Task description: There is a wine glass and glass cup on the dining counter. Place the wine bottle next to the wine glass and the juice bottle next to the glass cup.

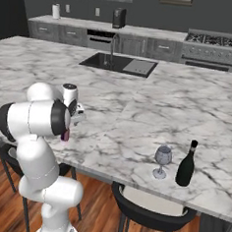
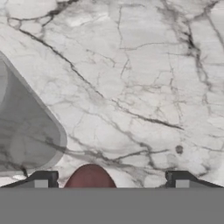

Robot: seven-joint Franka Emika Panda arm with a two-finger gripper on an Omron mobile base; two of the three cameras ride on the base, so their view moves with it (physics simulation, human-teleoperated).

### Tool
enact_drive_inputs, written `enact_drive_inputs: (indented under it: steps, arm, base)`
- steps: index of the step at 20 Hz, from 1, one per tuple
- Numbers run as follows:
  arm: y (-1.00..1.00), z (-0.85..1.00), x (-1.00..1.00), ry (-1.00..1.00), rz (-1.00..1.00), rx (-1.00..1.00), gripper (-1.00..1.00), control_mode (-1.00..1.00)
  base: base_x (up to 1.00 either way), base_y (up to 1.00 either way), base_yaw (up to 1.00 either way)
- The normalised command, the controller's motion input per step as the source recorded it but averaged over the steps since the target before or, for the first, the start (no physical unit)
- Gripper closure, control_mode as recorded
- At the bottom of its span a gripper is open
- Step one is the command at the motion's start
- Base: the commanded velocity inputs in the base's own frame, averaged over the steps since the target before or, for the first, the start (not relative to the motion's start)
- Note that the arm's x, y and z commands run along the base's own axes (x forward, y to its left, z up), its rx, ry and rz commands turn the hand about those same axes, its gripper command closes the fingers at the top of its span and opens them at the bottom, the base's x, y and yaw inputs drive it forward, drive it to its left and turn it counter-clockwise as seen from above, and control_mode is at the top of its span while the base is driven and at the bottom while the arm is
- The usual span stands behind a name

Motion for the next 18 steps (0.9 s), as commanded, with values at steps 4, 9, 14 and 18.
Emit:
enact_drive_inputs:
  steps: [4, 9, 14, 18]
  arm:
    - [-0.13, 0.0, -0.06, 0.0, 0.0, 0.0, -1.0, -1.0]
    - [-0.07, 0.0, -0.09, 0.0, 0.0, 0.0, -1.0, -1.0]
    - [0.0, 0.01, -0.03, 0.0, 0.0, 0.0, -1.0, -1.0]
    - [0.0, 0.06, -0.02, 0.0, 0.0, 0.0, -1.0, -1.0]
  base:
    - [0.0, 0.0, 0.0]
    - [0.0, 0.0, 0.0]
    - [0.0, 0.0, 0.0]
    - [0.0, 0.0, 0.0]
